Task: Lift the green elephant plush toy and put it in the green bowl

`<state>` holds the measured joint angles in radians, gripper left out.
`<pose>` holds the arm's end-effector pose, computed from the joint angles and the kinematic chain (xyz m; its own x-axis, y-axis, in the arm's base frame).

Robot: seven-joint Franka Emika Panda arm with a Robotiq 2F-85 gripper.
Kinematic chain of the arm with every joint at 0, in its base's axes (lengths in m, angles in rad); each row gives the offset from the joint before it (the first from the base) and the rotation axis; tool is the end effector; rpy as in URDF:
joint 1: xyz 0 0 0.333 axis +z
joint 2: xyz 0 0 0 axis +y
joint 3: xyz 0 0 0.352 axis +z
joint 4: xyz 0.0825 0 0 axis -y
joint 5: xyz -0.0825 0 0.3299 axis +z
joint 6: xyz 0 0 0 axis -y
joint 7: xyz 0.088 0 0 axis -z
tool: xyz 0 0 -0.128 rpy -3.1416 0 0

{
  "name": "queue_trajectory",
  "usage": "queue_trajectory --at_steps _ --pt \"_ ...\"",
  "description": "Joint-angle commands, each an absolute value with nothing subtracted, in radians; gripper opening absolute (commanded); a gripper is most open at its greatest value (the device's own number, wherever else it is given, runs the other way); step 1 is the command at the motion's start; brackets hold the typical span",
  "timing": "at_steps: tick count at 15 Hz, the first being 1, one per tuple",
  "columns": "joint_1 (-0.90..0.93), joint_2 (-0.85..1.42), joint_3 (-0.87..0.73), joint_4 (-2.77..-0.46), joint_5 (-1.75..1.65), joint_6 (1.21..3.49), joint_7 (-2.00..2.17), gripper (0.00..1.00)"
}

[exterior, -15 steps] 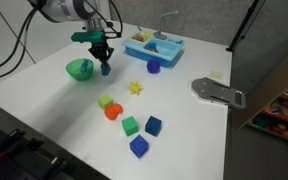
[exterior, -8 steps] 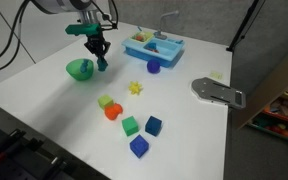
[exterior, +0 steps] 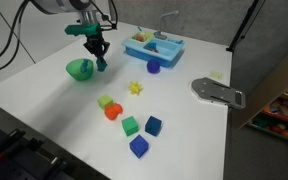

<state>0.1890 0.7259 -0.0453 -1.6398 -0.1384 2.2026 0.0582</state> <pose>0.6455 0.0905 0.2241 0.9721 0.1711 -0.1606 0.1935 -0.9716 0.1360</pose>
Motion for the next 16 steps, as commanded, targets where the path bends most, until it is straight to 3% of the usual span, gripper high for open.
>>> queue_trajectory --at_steps 1,16 --pt "0.21 0.708 -0.033 -1.622 -0.179 2.177 0.095 0.05" --pt "0.277 0.711 0.049 -1.623 -0.188 2.186 0.06 0.05"
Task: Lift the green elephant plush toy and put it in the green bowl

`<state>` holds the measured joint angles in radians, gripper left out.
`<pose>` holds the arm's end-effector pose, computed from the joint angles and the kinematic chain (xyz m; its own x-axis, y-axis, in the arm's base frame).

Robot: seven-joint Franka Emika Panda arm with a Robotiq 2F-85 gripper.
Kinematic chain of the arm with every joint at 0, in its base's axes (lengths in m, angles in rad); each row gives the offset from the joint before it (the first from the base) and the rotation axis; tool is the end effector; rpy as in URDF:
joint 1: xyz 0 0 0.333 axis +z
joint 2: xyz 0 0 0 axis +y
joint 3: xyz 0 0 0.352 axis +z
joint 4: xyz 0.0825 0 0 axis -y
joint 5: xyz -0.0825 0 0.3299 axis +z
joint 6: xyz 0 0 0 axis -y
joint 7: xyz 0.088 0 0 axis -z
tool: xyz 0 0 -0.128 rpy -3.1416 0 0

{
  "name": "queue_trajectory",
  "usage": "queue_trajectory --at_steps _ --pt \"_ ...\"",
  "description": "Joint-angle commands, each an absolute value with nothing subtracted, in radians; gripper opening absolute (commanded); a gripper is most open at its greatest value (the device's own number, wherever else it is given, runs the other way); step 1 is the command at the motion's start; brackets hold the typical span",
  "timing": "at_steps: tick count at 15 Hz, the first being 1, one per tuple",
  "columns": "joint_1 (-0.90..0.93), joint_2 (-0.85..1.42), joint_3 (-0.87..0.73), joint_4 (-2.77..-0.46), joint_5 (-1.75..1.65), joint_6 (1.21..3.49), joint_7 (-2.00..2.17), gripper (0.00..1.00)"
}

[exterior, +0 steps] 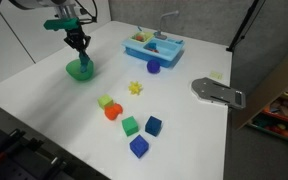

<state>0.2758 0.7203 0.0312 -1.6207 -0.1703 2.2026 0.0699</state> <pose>0.6312 0.1877 0.2343 0.9364 0.3243 -0.1343 0.3394 -0.9341 0.1110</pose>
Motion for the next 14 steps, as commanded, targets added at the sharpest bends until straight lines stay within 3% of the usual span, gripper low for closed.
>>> queue_trajectory --at_steps 1,7,8,9,14 --pt "0.278 0.712 0.057 -1.623 -0.186 2.185 0.055 0.05" --pt "0.289 0.74 0.084 -1.608 -0.186 2.168 0.029 0.05" --pt "0.291 0.743 0.083 -1.607 -0.188 2.166 0.03 0.25" --pt "0.292 0.744 0.081 -1.607 -0.19 2.165 0.031 0.37" --pt "0.291 0.719 0.074 -1.618 -0.187 2.165 0.047 0.75"
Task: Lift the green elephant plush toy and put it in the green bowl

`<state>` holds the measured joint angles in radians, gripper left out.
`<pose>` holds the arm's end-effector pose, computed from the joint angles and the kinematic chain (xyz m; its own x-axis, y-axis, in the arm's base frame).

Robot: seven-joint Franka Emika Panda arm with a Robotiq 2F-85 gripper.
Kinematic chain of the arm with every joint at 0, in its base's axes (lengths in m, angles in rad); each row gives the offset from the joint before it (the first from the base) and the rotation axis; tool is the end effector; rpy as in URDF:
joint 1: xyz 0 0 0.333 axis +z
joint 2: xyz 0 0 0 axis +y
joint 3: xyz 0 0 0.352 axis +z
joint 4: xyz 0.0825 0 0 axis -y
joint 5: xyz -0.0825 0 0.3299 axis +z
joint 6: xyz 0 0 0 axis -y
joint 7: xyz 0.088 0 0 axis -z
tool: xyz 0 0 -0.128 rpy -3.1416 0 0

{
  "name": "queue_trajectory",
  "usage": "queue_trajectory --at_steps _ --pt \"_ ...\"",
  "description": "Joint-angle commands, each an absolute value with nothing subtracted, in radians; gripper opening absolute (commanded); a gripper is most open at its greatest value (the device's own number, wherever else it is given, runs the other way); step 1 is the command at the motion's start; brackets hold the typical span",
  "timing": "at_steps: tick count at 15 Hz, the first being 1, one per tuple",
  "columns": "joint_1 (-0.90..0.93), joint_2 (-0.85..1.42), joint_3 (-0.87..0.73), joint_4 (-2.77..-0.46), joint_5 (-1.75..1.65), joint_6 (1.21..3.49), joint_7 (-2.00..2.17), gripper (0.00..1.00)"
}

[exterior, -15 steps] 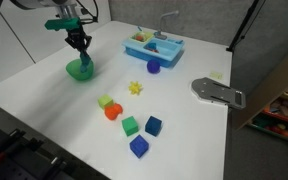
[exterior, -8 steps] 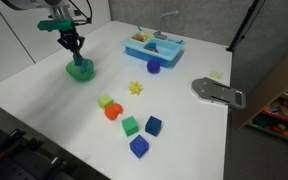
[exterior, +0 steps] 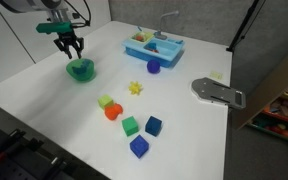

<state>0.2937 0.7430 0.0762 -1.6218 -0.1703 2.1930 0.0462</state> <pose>0.6159 0.2215 0.2190 0.9032 0.3954 -0.1668 0.4116 -0.9082 0.0759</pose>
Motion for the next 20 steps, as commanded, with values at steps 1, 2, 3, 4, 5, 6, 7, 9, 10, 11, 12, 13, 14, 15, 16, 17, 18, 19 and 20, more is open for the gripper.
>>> queue_trajectory --at_steps 1,2,3,4,5,6,7,9,10,11,12,13,14,15,16,17,18,19,20 --pt "0.291 0.712 0.072 -1.621 -0.186 2.166 0.051 0.84" --pt "0.292 0.701 0.069 -1.625 -0.186 2.166 0.058 0.92" --pt "0.288 0.685 0.067 -1.631 -0.182 2.165 0.067 0.98" --pt "0.284 0.674 0.066 -1.635 -0.175 2.165 0.072 1.0" --pt "0.279 0.659 0.064 -1.641 -0.166 2.161 0.082 1.0" --pt "0.275 0.642 0.06 -1.648 -0.162 2.151 0.096 1.0" --pt "0.271 0.623 0.053 -1.659 -0.158 2.14 0.122 1.0" --pt "0.264 0.58 0.037 -1.68 -0.153 2.108 0.18 1.0" --pt "0.257 0.562 0.033 -1.688 -0.148 2.096 0.206 1.0" --pt "0.249 0.53 0.027 -1.708 -0.142 2.09 0.233 1.0" --pt "0.238 0.504 0.025 -1.722 -0.132 2.08 0.254 1.0" --pt "0.226 0.474 0.022 -1.743 -0.121 2.074 0.27 1.0" --pt "0.214 0.446 0.021 -1.759 -0.105 2.065 0.283 1.0" --pt "0.199 0.416 0.022 -1.779 -0.091 2.055 0.283 1.0" --pt "0.187 0.387 0.022 -1.797 -0.077 2.046 0.285 1.0" --pt "0.171 0.358 0.024 -1.815 -0.058 2.038 0.274 1.0" --pt "0.156 0.327 0.026 -1.834 -0.041 2.026 0.261 1.0" --pt "0.145 0.3 0.025 -1.85 -0.027 2.013 0.26 1.0" --pt "0.136 0.268 0.024 -1.867 -0.02 1.996 0.258 1.0"
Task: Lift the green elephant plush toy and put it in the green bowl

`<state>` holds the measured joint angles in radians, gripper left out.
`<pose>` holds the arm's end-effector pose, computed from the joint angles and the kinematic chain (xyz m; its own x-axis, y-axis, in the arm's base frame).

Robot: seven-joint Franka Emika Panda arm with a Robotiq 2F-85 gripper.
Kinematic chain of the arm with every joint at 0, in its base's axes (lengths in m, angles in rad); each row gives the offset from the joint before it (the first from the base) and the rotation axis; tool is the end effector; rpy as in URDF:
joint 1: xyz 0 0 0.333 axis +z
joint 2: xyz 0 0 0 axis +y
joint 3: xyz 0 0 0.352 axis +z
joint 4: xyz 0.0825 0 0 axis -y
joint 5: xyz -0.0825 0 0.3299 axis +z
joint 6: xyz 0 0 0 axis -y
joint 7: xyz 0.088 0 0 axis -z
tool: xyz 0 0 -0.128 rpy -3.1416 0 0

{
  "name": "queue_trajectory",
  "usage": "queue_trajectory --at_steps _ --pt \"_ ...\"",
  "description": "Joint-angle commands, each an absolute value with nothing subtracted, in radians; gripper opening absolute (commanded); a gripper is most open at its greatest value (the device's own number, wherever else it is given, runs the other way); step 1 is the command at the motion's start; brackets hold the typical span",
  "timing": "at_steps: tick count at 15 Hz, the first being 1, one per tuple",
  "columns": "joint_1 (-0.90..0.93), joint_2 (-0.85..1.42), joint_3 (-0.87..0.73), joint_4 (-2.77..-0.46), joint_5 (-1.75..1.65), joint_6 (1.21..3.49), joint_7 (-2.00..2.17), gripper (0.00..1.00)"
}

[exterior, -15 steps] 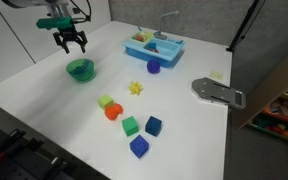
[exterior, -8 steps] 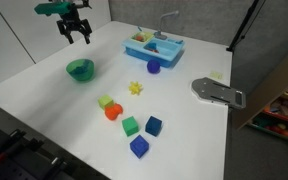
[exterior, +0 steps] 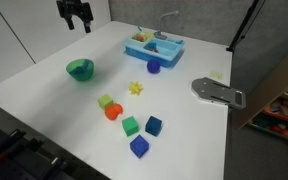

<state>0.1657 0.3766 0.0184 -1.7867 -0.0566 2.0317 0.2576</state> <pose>0.5873 0.1039 0.3759 0.9919 -0.0497 -0.1170 -0.0414 -0.9965 0.0724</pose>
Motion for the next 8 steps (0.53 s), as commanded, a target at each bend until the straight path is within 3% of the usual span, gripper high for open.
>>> queue_trajectory --at_steps 1,8 --pt "0.129 0.236 0.022 -1.887 -0.018 1.987 0.263 1.0" --pt "0.09 0.017 0.026 -1.979 -0.022 1.857 0.222 1.0"
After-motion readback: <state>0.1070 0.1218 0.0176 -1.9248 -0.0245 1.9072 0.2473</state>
